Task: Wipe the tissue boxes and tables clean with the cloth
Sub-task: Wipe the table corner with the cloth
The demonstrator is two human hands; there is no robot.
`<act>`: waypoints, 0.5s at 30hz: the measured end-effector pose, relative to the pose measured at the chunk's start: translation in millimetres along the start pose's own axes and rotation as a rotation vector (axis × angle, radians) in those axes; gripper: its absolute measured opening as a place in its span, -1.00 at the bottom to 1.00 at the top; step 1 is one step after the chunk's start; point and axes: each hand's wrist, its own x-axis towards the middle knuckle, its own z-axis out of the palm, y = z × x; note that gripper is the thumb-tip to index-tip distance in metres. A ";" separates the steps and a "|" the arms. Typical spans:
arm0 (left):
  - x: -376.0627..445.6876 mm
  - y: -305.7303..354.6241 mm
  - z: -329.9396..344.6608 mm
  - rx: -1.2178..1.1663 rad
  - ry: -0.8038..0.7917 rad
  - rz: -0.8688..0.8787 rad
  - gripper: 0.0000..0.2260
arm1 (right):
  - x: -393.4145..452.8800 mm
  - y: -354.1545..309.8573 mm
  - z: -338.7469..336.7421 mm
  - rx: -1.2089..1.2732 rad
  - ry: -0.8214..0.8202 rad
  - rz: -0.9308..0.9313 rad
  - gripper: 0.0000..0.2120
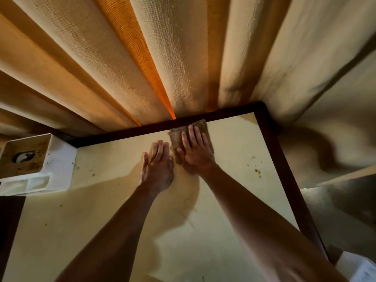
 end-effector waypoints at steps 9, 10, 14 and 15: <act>-1.0 -3.4 7.4 -0.063 0.012 -0.007 -0.50 | -48.2 75.0 -19.5 -0.077 0.070 0.137 -0.23; -0.5 -4.0 8.3 -0.072 0.008 -0.007 -0.50 | -58.4 88.1 -20.7 -0.084 0.064 0.155 -0.24; 0.6 -5.3 10.2 -0.094 0.017 -0.009 -0.50 | -97.5 122.0 -23.6 -0.095 0.083 0.225 -0.25; 0.6 -5.4 10.3 -0.087 0.016 -0.013 -0.50 | -104.9 123.8 -23.6 -0.089 0.092 0.246 -0.24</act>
